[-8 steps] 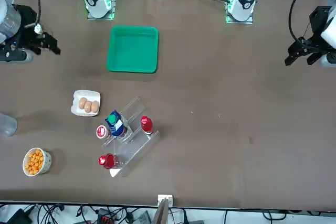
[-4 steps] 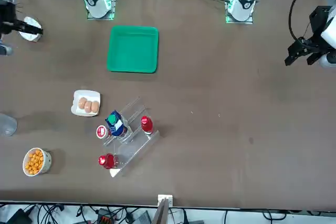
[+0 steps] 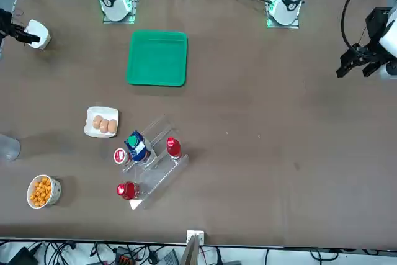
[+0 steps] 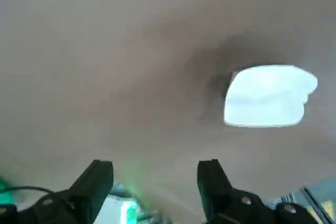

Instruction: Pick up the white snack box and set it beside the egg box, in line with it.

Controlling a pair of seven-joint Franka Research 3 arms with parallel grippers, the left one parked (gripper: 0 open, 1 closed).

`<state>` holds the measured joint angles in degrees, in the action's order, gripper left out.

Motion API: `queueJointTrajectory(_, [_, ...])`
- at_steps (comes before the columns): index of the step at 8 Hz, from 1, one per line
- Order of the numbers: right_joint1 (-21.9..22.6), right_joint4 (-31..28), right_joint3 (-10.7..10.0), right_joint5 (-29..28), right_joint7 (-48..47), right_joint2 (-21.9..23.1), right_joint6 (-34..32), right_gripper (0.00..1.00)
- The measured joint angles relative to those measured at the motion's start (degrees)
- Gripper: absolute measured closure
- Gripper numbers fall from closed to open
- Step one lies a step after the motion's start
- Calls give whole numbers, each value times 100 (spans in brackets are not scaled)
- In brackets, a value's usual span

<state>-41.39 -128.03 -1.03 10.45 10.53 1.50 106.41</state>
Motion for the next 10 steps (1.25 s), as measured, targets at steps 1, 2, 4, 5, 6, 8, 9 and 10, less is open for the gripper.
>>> queueJointTrajectory(1, [-457, -329, -4, 2, 291, -76, 589, 2])
queueJointTrajectory(2, [-733, -515, 0, 26, 427, -220, 1016, 4])
queueJointTrajectory(4, [-1126, -726, 15, 77, 672, -693, 2010, 6])
queueJointTrajectory(5, [-1296, -864, 18, 79, 799, -925, 2580, 7])
queueJointTrajectory(6, [-1438, -1030, 21, 87, 920, -1112, 3134, 8])
queueJointTrajectory(8, [-1649, -1207, 24, 89, 1200, -1385, 3808, 8])
queueJointTrajectory(9, [-1722, -1217, 25, 90, 1273, -1477, 3969, 10])
queueJointTrajectory(10, [-1779, -1218, 25, 90, 1302, -1534, 4042, 19])
